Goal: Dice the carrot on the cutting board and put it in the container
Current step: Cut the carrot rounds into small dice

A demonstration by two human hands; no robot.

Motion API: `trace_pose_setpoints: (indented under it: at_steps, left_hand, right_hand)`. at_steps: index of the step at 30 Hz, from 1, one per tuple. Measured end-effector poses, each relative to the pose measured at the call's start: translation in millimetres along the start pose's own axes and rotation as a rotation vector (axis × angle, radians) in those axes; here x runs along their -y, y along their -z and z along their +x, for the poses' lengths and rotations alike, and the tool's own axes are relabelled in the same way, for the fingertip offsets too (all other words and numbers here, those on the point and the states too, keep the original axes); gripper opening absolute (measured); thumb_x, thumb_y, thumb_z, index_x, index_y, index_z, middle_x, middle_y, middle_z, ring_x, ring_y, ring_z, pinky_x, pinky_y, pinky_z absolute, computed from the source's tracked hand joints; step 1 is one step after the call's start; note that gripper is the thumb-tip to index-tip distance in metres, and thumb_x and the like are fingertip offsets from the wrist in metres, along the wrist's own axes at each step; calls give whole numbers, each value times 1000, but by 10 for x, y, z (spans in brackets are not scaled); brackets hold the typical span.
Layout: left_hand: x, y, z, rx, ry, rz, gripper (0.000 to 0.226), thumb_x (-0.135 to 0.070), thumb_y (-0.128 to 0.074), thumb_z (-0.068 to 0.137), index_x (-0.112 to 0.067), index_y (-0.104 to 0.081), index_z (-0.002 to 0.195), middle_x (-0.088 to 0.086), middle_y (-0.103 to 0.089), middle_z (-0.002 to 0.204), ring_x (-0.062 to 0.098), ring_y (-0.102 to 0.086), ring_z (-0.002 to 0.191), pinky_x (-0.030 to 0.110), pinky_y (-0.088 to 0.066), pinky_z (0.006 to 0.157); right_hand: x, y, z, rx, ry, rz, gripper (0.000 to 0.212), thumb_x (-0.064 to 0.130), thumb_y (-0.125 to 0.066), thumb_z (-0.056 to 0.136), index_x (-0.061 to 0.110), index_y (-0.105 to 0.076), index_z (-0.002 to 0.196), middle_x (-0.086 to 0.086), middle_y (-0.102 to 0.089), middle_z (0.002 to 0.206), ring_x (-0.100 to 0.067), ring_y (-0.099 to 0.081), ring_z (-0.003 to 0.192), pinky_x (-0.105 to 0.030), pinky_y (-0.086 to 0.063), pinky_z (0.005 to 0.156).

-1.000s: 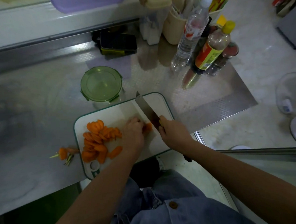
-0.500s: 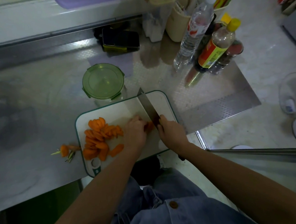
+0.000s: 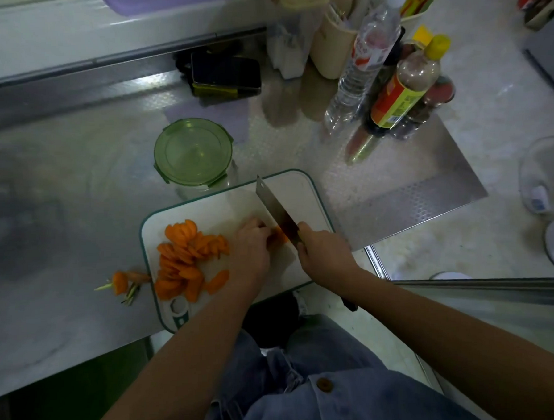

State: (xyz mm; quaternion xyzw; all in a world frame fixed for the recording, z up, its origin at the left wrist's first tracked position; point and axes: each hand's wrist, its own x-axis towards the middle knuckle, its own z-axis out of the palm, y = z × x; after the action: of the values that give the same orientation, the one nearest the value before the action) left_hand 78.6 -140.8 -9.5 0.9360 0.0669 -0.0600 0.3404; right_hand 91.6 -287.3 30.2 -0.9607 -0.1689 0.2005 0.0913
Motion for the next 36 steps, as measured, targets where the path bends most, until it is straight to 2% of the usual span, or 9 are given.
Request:
trace_pose_setpoints:
  at_steps: [5,7,10,12,15,20,25,31,36]
  left_hand:
    - [-11,16,22,-21,-6,24,17,-5,-66,81,-9,-76,95,14,-61,88,31,-55,87,27,-33,69]
    - [-15,19,23,-16,11,41,14,-11,-68,83,-10,-76,94,13,-59,86,30,-54,84,25,-28,67]
    - [-4,8,35,6,45,46,13,-16,-67,85,-12,-76,93,11,-56,88,28,-55,81,27,-31,66]
    - [-6,2,41,6,72,39,13,-17,-67,85,-12,-75,94,9,-59,90,26,-56,83,30,-38,68]
    - [-20,2,36,6,101,15,17,-8,-63,85,-10,-74,99,10,-63,98,25,-58,91,33,-46,79]
    - [-31,22,60,25,151,17,20,-6,-58,87,-10,-73,99,11,-63,101,25,-57,94,31,-45,82]
    - [-55,50,64,28,160,6,21,-5,-59,86,-12,-73,100,11,-64,103,26,-57,96,29,-42,82]
    - [-77,81,61,33,152,-45,14,-19,-68,84,-10,-73,94,11,-64,97,25,-58,89,20,-28,66]
    - [-100,97,80,19,211,-92,10,-17,-68,83,-10,-72,89,10,-67,90,17,-54,78,19,-27,62]
  right_hand:
    - [3,-153,14,-31,-33,62,20,23,-38,98,12,-43,114,-11,-64,84,-31,-62,72,-33,-42,58]
    - [18,-196,28,-47,-52,90,22,24,-38,99,12,-43,116,-12,-65,83,-32,-63,71,-37,-48,61]
    - [42,-167,72,-72,-70,154,26,27,-39,99,12,-43,119,-13,-65,82,-33,-62,70,-42,-51,62]
    - [36,-104,98,-87,-56,157,26,26,-39,98,10,-43,119,-14,-64,82,-34,-61,70,-43,-50,62]
    - [-1,10,90,-84,-13,149,23,24,-40,98,10,-44,116,-12,-62,81,-32,-60,70,-40,-49,60]
    - [-9,88,54,-13,20,74,19,24,-41,97,11,-44,111,-5,-52,76,-23,-51,65,-32,-43,60]
    - [7,-3,45,10,-5,60,20,25,-40,98,12,-43,112,-9,-60,83,-25,-55,68,-33,-44,61]
    - [54,-205,51,-27,-54,111,23,25,-40,97,13,-43,116,-12,-64,85,-32,-62,72,-43,-52,66]
    - [19,-235,-2,-87,-37,151,24,28,-41,98,13,-44,115,-12,-64,78,-32,-61,65,-44,-52,60]
